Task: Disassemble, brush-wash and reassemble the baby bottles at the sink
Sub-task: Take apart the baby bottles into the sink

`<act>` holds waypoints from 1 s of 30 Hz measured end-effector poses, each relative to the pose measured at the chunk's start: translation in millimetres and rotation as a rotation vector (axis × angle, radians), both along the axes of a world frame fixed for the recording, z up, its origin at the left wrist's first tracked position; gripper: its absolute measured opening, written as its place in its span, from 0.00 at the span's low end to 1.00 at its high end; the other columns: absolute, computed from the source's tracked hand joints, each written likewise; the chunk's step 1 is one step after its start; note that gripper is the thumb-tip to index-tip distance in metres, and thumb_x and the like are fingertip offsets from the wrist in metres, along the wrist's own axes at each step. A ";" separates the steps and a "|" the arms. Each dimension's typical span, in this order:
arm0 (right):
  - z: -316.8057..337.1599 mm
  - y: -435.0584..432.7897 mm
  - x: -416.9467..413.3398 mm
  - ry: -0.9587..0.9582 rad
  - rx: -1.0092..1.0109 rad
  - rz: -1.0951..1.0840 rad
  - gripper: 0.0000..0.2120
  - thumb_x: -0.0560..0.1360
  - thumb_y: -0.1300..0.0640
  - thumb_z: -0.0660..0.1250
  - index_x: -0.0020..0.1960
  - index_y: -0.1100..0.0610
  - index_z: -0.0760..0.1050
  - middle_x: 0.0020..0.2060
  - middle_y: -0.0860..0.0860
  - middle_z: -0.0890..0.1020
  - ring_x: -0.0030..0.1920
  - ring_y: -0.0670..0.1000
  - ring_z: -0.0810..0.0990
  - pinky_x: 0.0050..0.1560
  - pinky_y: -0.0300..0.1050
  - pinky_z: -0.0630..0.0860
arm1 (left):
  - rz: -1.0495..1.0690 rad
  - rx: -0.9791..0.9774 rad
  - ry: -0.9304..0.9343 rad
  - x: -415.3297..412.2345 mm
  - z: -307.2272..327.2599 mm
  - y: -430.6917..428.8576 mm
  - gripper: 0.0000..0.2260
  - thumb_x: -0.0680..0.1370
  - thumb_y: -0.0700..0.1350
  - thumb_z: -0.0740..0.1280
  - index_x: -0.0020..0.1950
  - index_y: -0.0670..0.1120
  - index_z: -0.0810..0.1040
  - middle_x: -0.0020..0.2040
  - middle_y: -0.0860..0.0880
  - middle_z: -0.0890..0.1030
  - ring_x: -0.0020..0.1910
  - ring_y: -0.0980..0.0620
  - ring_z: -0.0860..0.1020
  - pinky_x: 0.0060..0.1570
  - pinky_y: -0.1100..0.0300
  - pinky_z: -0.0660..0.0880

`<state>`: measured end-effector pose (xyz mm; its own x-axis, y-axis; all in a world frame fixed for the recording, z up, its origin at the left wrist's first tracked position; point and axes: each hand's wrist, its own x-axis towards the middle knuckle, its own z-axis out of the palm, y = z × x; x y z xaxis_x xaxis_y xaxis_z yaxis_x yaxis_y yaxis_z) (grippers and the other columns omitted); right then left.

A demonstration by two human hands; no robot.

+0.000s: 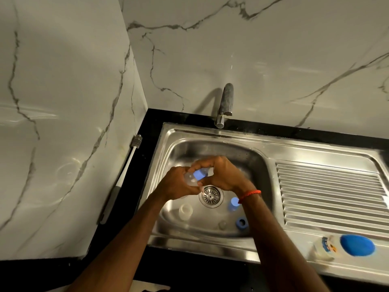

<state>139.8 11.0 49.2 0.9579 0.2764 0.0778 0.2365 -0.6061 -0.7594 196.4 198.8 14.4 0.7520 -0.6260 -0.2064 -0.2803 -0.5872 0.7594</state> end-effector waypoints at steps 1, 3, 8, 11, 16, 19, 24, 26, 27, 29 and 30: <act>1.2 0.1 0.5 -0.012 -0.013 0.017 0.26 0.67 0.59 0.80 0.64 0.57 0.79 0.59 0.51 0.83 0.59 0.44 0.79 0.62 0.36 0.75 | 0.004 -0.011 -0.007 0.2 2.6 -1.0 0.15 0.66 0.50 0.81 0.48 0.51 0.80 0.37 0.57 0.81 0.34 0.61 0.78 0.34 0.70 0.72; 6.8 -1.5 0.4 0.039 -0.052 -0.003 0.36 0.66 0.54 0.81 0.71 0.54 0.72 0.66 0.50 0.78 0.62 0.41 0.73 0.64 0.31 0.71 | -0.001 0.016 -0.012 2.1 6.2 -3.1 0.16 0.65 0.50 0.81 0.46 0.51 0.78 0.37 0.58 0.80 0.34 0.60 0.77 0.33 0.70 0.71; 22.4 -0.1 -3.3 0.328 -0.068 -0.268 0.16 0.76 0.40 0.67 0.54 0.52 0.77 0.44 0.51 0.84 0.34 0.50 0.85 0.42 0.46 0.84 | -0.016 0.076 -0.051 3.9 7.2 -4.3 0.21 0.64 0.57 0.80 0.51 0.51 0.81 0.43 0.56 0.83 0.41 0.58 0.80 0.42 0.61 0.79; 22.2 3.0 -3.2 0.379 -0.078 -0.229 0.11 0.80 0.44 0.64 0.45 0.50 0.77 0.35 0.50 0.83 0.31 0.51 0.85 0.39 0.44 0.84 | -0.036 0.112 -0.070 3.6 6.4 -5.0 0.26 0.62 0.60 0.79 0.55 0.51 0.82 0.44 0.56 0.84 0.41 0.57 0.81 0.43 0.57 0.80; 11.9 -8.1 -5.5 0.210 -0.073 -0.093 0.14 0.72 0.57 0.77 0.57 0.50 0.81 0.47 0.41 0.83 0.46 0.42 0.83 0.52 0.37 0.80 | -0.048 0.170 -0.100 0.1 4.9 -2.5 0.24 0.63 0.59 0.80 0.53 0.49 0.80 0.43 0.55 0.83 0.41 0.55 0.80 0.40 0.59 0.78; 7.7 -11.8 -7.3 0.141 -0.065 -0.048 0.19 0.69 0.62 0.78 0.57 0.50 0.80 0.52 0.41 0.82 0.53 0.44 0.81 0.57 0.38 0.79 | -0.033 0.174 -0.068 -0.5 4.0 -3.8 0.24 0.63 0.59 0.80 0.52 0.49 0.79 0.44 0.54 0.82 0.41 0.53 0.80 0.40 0.58 0.78; 7.6 -21.1 -12.0 0.098 0.016 -0.161 0.19 0.67 0.66 0.77 0.55 0.51 0.80 0.51 0.43 0.81 0.52 0.45 0.81 0.55 0.41 0.80 | 0.010 0.113 0.107 1.2 2.7 -5.4 0.36 0.63 0.59 0.80 0.68 0.51 0.74 0.62 0.53 0.79 0.57 0.52 0.78 0.54 0.57 0.77; 7.9 -27.6 -15.1 0.109 0.109 -0.266 0.19 0.68 0.64 0.77 0.56 0.50 0.79 0.51 0.43 0.81 0.52 0.45 0.80 0.54 0.42 0.79 | 0.027 -0.016 0.194 0.5 1.2 -4.0 0.31 0.62 0.58 0.80 0.63 0.57 0.75 0.58 0.53 0.81 0.54 0.51 0.80 0.56 0.51 0.79; 7.5 -30.8 -16.8 0.121 0.157 -0.321 0.19 0.69 0.62 0.77 0.57 0.49 0.79 0.51 0.43 0.81 0.52 0.45 0.80 0.54 0.43 0.79 | 0.052 -0.106 0.241 -0.5 0.5 -3.2 0.28 0.62 0.56 0.80 0.60 0.59 0.76 0.55 0.53 0.82 0.53 0.49 0.81 0.56 0.48 0.80; 7.0 -34.3 -20.7 0.148 0.216 -0.400 0.21 0.69 0.59 0.79 0.59 0.49 0.77 0.49 0.44 0.81 0.50 0.46 0.80 0.53 0.41 0.79 | 0.154 -0.295 0.377 -3.8 0.3 -3.2 0.25 0.62 0.50 0.80 0.57 0.57 0.78 0.52 0.48 0.84 0.53 0.44 0.82 0.56 0.45 0.79; 7.3 -34.5 -22.9 0.149 0.216 -0.422 0.22 0.69 0.58 0.79 0.59 0.49 0.76 0.48 0.45 0.80 0.49 0.45 0.80 0.51 0.38 0.78 | 0.201 -0.385 0.448 -6.7 1.8 -4.5 0.24 0.63 0.47 0.79 0.57 0.52 0.79 0.51 0.46 0.85 0.53 0.41 0.83 0.55 0.44 0.79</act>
<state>116.9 -23.5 56.4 0.9879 -0.1448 -0.0561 -0.1164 -0.4509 -0.8850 189.7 194.2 16.3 0.7553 -0.5736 -0.3171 0.2020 -0.2565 0.9452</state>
